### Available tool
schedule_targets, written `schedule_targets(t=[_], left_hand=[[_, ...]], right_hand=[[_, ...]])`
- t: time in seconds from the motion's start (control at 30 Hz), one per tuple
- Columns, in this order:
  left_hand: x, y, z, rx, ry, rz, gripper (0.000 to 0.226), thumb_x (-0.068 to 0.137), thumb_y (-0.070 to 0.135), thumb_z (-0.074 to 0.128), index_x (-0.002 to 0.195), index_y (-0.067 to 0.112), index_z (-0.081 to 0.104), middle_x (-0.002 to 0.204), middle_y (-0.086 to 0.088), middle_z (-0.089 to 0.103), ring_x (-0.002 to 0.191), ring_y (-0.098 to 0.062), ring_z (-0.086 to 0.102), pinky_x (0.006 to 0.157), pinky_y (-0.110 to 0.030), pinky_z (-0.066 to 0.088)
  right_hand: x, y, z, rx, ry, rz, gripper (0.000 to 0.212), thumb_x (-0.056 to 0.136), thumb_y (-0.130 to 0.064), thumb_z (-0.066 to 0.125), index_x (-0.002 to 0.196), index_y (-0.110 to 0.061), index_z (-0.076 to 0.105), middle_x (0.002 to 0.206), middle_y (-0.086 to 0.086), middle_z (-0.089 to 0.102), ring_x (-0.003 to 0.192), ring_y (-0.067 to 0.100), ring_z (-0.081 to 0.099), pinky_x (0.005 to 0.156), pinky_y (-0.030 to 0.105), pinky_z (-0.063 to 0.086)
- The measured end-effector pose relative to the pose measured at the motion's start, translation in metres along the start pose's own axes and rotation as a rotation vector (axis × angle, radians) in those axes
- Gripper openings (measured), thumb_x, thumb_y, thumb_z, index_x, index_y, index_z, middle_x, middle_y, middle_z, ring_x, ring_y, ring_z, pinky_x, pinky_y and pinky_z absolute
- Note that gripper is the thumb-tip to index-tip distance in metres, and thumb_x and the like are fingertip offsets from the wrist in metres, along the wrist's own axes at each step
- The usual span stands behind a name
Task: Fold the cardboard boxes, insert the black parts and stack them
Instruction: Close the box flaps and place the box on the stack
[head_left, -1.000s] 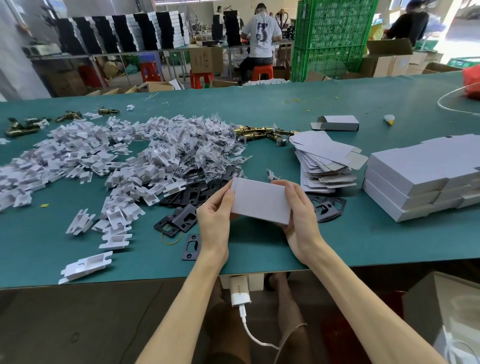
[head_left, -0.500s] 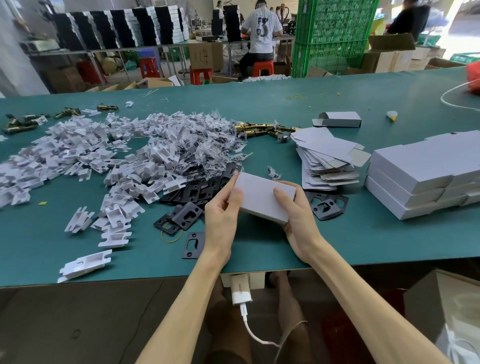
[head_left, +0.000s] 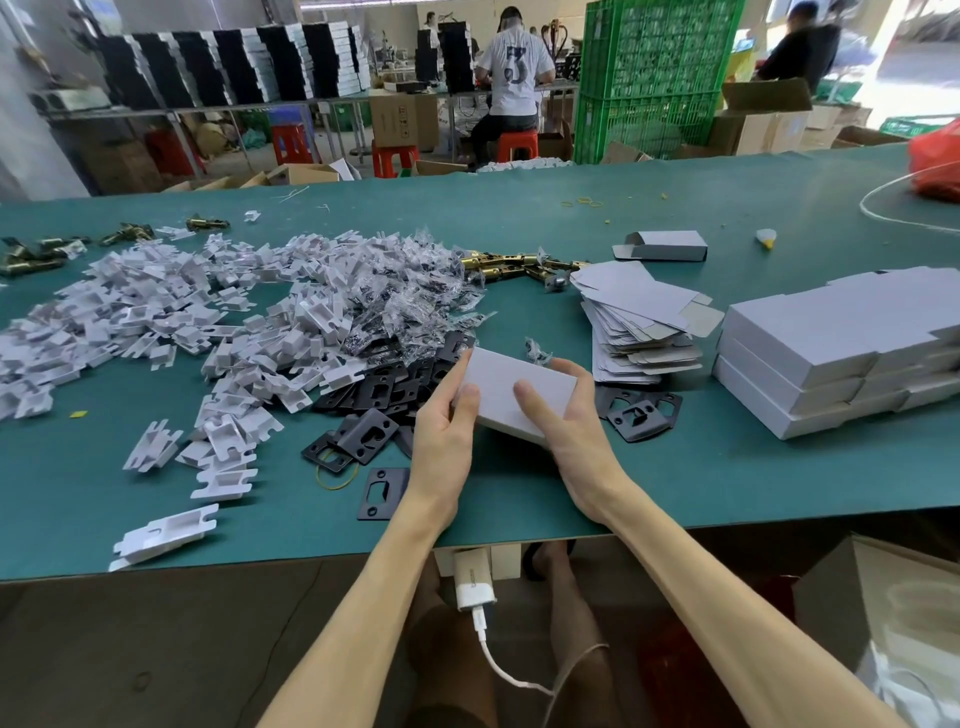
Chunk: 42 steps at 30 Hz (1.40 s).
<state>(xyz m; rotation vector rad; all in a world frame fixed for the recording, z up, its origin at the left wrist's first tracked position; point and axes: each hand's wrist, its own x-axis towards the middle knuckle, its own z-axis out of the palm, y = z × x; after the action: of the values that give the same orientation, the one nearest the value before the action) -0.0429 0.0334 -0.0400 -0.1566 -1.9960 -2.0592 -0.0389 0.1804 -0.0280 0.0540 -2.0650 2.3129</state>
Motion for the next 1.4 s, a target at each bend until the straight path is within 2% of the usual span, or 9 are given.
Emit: schedule_targets(t=[0.07,0.17,0.3,0.5,0.7,0.83,0.97,1.17,1.4], left_hand=[[0.0,0.001,0.0,-0.009,0.028,-0.001,0.042,0.11,0.014,0.05,0.152,0.016,0.052,0.138,0.022,0.062,0.129,0.006,0.056,0.105,-0.015,0.046],[-0.001,0.002,-0.001,-0.039,0.074,-0.049,0.039,0.109,0.015,0.051,0.148,0.021,0.057,0.134,0.02,0.067,0.125,-0.001,0.061,0.103,-0.025,0.052],[0.001,0.0,-0.001,-0.064,0.131,-0.126,0.038,0.108,0.01,0.05,0.142,0.022,0.061,0.137,0.01,0.065,0.121,-0.008,0.062,0.11,-0.039,0.05],[-0.001,0.0,0.002,-0.054,0.056,-0.179,0.033,0.105,0.008,0.055,0.128,0.026,0.07,0.125,0.009,0.072,0.113,-0.013,0.065,0.108,-0.051,0.051],[-0.002,0.0,0.001,-0.027,0.019,-0.171,0.031,0.103,0.009,0.059,0.117,0.034,0.073,0.12,0.012,0.076,0.115,-0.014,0.068,0.098,-0.034,0.056],[-0.003,0.0,0.001,-0.04,0.002,-0.156,0.025,0.107,0.019,0.056,0.12,0.03,0.074,0.122,0.003,0.075,0.115,-0.021,0.069,0.094,-0.043,0.059],[-0.004,0.005,0.004,-0.076,-0.004,-0.131,0.029,0.111,0.02,0.047,0.121,0.015,0.074,0.116,-0.001,0.077,0.1,-0.022,0.074,0.071,-0.032,0.063],[-0.006,0.001,0.004,0.054,-0.042,-0.109,0.03,0.108,0.003,0.047,0.113,0.014,0.075,0.11,0.002,0.078,0.098,-0.021,0.074,0.073,-0.031,0.062],[-0.006,-0.002,0.005,0.101,-0.034,-0.121,0.027,0.106,0.0,0.049,0.108,0.012,0.073,0.102,0.0,0.078,0.091,-0.02,0.074,0.073,-0.029,0.061]], right_hand=[[-0.003,-0.003,0.002,-0.114,0.004,-0.042,0.087,0.076,-0.05,0.077,0.145,-0.027,0.03,0.138,0.0,0.047,0.119,-0.001,0.054,0.098,0.016,0.045],[-0.005,-0.005,0.006,-0.315,0.04,-0.154,0.1,0.074,-0.041,0.087,0.151,-0.019,0.028,0.14,0.001,0.036,0.13,0.009,0.041,0.111,0.021,0.036],[-0.006,0.0,0.002,-0.619,-0.082,-0.321,0.108,0.069,-0.027,0.093,0.154,-0.014,0.027,0.141,0.004,0.027,0.136,0.013,0.03,0.111,0.006,0.019],[-0.009,-0.004,-0.022,-1.027,-0.136,-0.363,0.095,0.077,-0.044,0.084,0.152,-0.015,0.032,0.129,0.006,0.039,0.126,0.024,0.031,0.113,0.032,0.028],[-0.01,-0.019,-0.025,-1.467,-0.306,-0.407,0.104,0.086,-0.071,0.058,0.162,-0.026,0.003,0.13,0.007,0.041,0.121,0.03,0.045,0.112,0.046,0.032],[-0.009,-0.04,-0.034,-1.374,-0.345,-0.408,0.094,0.089,-0.064,0.061,0.161,-0.029,0.012,0.127,0.006,0.041,0.119,0.026,0.043,0.103,0.039,0.04],[0.0,-0.074,-0.071,-1.294,-0.249,-0.394,0.086,0.091,-0.053,0.066,0.16,-0.033,0.019,0.135,0.008,0.039,0.13,0.025,0.037,0.109,0.037,0.035],[0.036,-0.128,-0.166,-1.318,0.246,-0.234,0.082,0.09,-0.047,0.071,0.157,-0.024,0.031,0.134,0.02,0.043,0.131,0.037,0.037,0.106,0.052,0.038],[0.04,-0.11,-0.206,-1.434,0.279,0.042,0.08,0.095,-0.05,0.061,0.158,-0.016,0.026,0.143,0.029,0.039,0.133,0.043,0.034,0.11,0.051,0.032]])
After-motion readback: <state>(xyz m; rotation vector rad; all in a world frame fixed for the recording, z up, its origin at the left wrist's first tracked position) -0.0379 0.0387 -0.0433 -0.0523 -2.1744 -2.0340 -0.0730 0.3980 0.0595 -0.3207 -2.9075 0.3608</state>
